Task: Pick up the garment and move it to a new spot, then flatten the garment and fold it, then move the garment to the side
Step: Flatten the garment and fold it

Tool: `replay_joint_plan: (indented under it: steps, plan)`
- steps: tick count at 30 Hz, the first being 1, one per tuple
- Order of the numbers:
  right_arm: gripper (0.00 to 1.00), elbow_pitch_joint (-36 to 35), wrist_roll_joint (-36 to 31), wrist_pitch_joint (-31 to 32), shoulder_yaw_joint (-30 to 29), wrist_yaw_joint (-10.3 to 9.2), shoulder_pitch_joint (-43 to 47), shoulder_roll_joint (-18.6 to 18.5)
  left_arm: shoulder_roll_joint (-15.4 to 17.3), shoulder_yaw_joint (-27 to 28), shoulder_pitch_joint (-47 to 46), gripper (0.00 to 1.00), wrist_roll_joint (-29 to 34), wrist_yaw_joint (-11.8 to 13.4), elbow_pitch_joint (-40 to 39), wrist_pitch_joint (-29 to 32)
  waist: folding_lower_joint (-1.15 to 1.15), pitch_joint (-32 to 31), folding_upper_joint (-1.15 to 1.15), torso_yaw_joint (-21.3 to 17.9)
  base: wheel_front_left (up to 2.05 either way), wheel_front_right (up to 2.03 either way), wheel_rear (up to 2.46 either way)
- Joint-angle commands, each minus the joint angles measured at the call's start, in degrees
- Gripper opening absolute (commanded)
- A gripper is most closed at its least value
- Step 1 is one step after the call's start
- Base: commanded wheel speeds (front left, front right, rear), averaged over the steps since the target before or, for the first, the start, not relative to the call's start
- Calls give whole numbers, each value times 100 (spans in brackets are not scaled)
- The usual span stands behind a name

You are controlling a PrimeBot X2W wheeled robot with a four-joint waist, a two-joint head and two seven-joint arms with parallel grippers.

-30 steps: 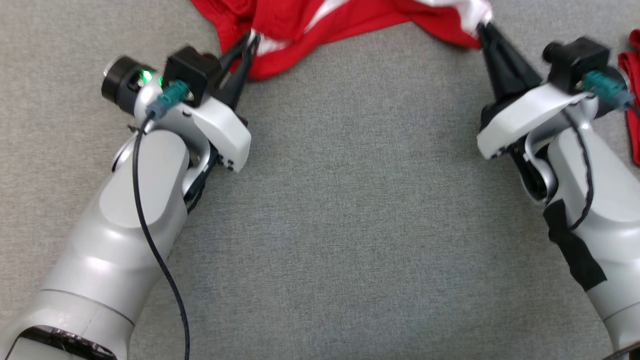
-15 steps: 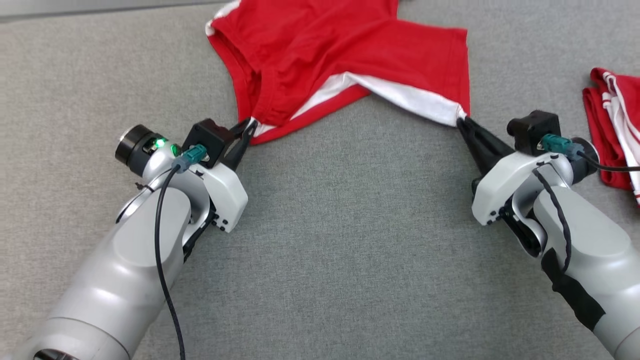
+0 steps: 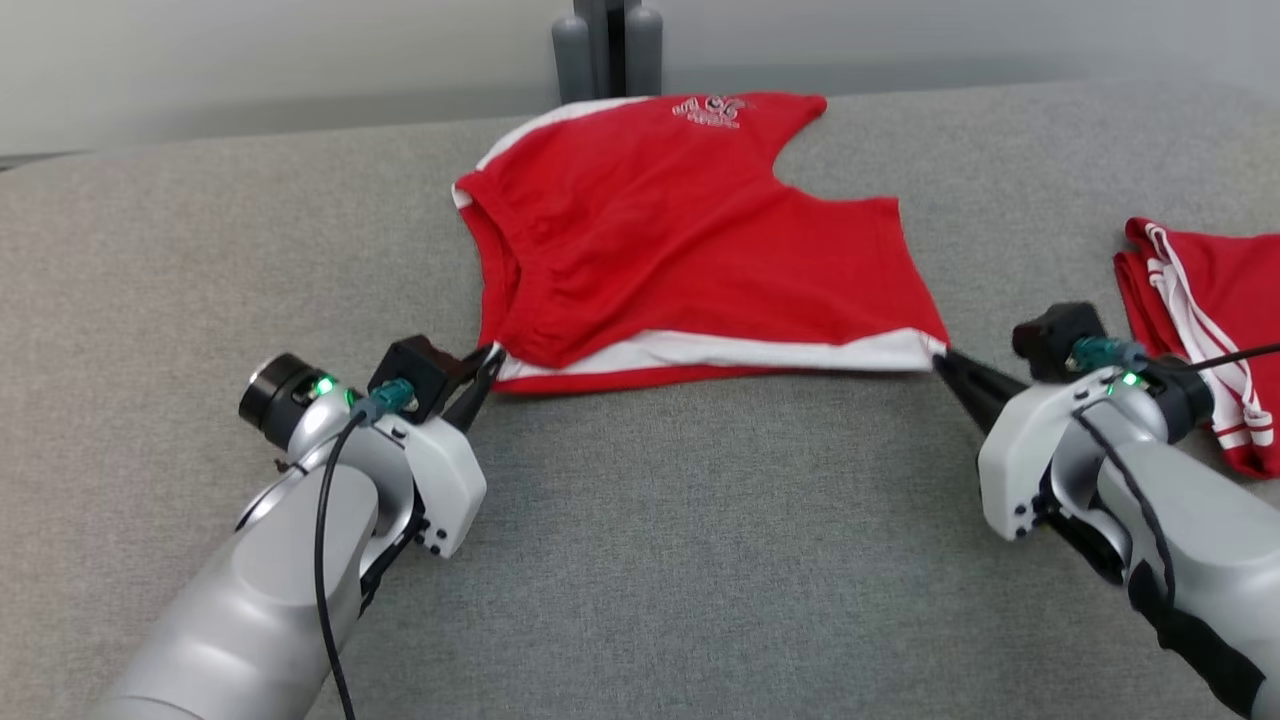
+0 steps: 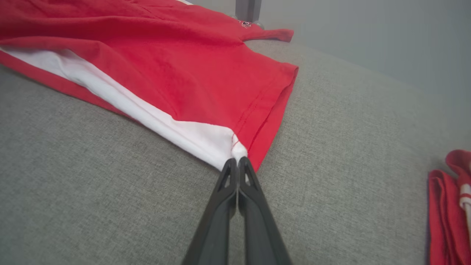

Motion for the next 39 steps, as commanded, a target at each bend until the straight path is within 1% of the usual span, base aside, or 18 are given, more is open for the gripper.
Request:
replay_joint_plan:
  steps: [1, 4, 7, 10, 15, 17, 20, 23, 25, 29, 30, 32, 39]
  plan:
    - [0, -90, 120, 73, 178, -2, 110, -78, 39, -68, 117, 0, -80, -6, 39, -25, 0, -160, 0, 21, 0, 0, 0]
    - [0, -316, 350, 270, 584, -2, 174, -254, 43, -280, 244, 0, -207, -6, 143, -16, 0, -327, 0, 35, 0, 0, 0]
    - [0, -585, 608, 561, 988, -2, 246, -458, 53, -547, 368, 0, -376, -6, 208, 120, 0, -486, 0, 60, 0, 0, 0]
    - [0, -936, 856, 888, 1238, -2, 326, -697, 77, -806, 470, 0, -523, -5, 178, 177, 0, -633, 0, 94, 0, 0, 0]
    - [0, -1551, 1030, 1519, 1396, -2, 455, -1099, 163, -1261, 625, 0, -782, -6, 102, 411, 0, -807, 0, 120, 0, 0, 0]
    - [0, -1933, 1041, 1837, 1415, -2, 538, -1305, 251, -1539, 700, 0, -950, -5, 0, 623, 0, -899, 0, 141, 0, 0, 0]
    - [0, -2264, 1120, 2176, 1423, -2, 639, -1511, 379, -1787, 807, 0, -1151, -5, -171, 811, 0, -1005, 0, 144, 0, 0, 0]
    - [0, -2590, 1120, 2608, 1422, -2, 796, -1691, 559, -1968, 875, 0, -1273, -6, -451, 873, 0, -1120, 0, 146, 0, 0, 0]
    - [0, -2826, 1038, 3013, 1423, -2, 936, -1825, 725, -2050, 954, 0, -1332, -5, -622, 896, 0, -1186, 0, 143, 0, 0, 0]
    - [0, -3300, 1178, 3448, 1419, -2, 1141, -2086, 1045, -2155, 1131, 0, -1387, -4, -1020, 1087, 0, -1280, 0, 150, 0, 0, 0]
    - [0, -3300, 1178, 3448, 1419, -2, 1141, -2086, 1045, -2155, 1131, 0, -1387, -4, -1020, 1087, 0, -1280, 0, 150, 0, 0, 0]
    - [0, -3493, 1230, 3606, 1423, -2, 1219, -2214, 1207, -2184, 1248, 0, -1456, -1, -1254, 1236, 0, -1315, 0, 154, 0, 0, 0]
    - [0, -4008, 1533, 4100, 1404, -2, 1598, -2591, 1887, -2228, 1667, 0, -1584, 0, -2319, 1884, 0, -1374, 0, 190, 0, 0, 0]
